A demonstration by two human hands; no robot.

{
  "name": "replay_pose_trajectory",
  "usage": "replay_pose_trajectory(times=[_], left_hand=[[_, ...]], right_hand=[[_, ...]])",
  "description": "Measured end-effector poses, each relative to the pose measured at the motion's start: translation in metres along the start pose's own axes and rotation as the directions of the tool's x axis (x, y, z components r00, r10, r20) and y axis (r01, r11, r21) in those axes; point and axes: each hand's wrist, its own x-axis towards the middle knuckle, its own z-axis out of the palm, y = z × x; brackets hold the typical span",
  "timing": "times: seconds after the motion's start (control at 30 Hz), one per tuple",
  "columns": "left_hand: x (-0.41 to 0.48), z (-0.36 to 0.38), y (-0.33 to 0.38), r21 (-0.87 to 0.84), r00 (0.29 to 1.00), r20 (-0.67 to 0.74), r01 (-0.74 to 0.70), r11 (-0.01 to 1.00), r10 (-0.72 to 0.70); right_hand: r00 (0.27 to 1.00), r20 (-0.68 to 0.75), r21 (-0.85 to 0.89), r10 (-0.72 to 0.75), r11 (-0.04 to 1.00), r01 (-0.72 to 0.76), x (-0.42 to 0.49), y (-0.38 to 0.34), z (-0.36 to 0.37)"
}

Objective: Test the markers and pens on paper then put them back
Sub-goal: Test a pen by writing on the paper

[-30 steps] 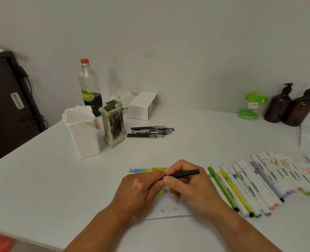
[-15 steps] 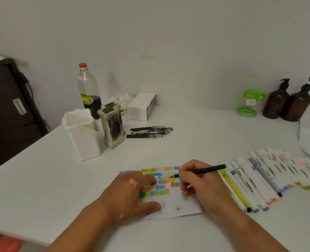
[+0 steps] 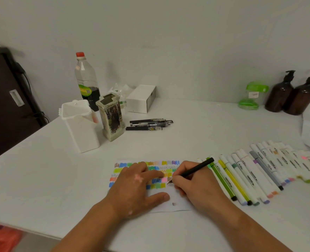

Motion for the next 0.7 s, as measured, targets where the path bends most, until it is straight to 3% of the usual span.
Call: replay_pose_trajectory(times=[0.37, 0.7], left_hand=[[-0.0010, 0.0023, -0.0008, 0.003, 1.000, -0.010, 0.009, 1.000, -0.009], [-0.0017, -0.0006, 0.0003, -0.014, 1.000, -0.004, 0.014, 1.000, -0.014]], right_hand=[[1.000, 0.013, -0.118, -0.019, 0.993, 0.021, 0.0014, 0.0007, 0.0015], [0.999, -0.044, -0.102, -0.016, 0.995, 0.012, 0.0017, 0.0011, 0.0025]])
